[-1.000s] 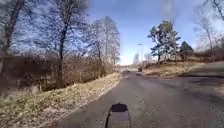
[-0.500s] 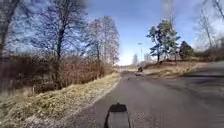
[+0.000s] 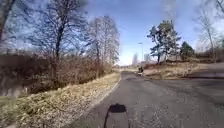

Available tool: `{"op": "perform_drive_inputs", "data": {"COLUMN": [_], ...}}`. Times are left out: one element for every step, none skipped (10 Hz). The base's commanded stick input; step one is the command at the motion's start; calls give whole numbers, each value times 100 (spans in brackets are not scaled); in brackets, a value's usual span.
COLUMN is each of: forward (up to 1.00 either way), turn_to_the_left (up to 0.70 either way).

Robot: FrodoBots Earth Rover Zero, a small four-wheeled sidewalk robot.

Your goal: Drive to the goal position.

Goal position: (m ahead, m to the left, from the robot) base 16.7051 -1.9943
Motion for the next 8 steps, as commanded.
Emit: {"op": "perform_drive_inputs", "data": {"forward": [70, 70, 70, 70, 70, 70, 70, 70], "turn_to_the_left": [-4, -2, 0, 0, -1, -2, -2, -2]}}
